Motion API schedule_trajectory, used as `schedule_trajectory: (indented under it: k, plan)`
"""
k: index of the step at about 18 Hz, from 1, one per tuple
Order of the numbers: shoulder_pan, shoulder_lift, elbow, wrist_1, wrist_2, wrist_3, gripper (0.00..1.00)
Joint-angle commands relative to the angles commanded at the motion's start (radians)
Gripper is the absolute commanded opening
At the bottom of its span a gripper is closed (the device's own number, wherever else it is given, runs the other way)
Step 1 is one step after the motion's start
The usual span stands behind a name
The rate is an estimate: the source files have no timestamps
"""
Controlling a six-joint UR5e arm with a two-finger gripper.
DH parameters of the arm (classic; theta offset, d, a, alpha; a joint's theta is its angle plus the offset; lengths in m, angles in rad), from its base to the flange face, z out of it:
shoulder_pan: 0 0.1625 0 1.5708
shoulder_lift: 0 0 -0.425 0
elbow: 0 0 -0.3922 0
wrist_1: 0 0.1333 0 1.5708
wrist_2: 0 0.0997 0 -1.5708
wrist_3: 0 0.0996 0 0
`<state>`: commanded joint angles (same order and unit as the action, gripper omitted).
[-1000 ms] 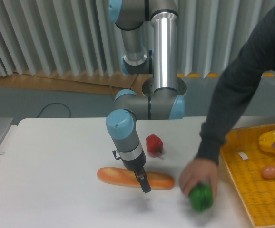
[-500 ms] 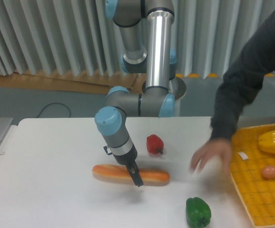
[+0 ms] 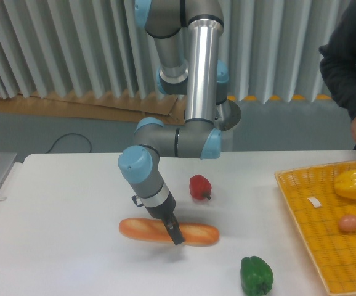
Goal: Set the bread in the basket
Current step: 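Close the gripper around the bread's middle and lift it slightly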
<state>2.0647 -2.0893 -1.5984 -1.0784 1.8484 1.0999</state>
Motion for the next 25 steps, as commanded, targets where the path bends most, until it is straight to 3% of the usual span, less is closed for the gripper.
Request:
schedule_trajectory:
  k: [1,2,3,5,12,21,25]
  plan:
    - [0.0,-0.002,0.002,-0.002,0.0,0.0,0.9]
    - [0.0,-0.002,0.002,-0.002,0.002,-0.002,0.79]
    - [0.0,0.0,0.002,-0.002,0.002,-0.002,0.62]
    - [0.003,0.0,0.002,-0.002,0.002,-0.002,0.54]
    - [0.028,0.014,0.002,-0.003,0.003,0.002,0.54]
    - [0.107,0.109,-0.018,-0.009,0.002,0.005,0.55]
    - [0.112,0.112,-0.018,-0.009,0.003,0.005,0.55]
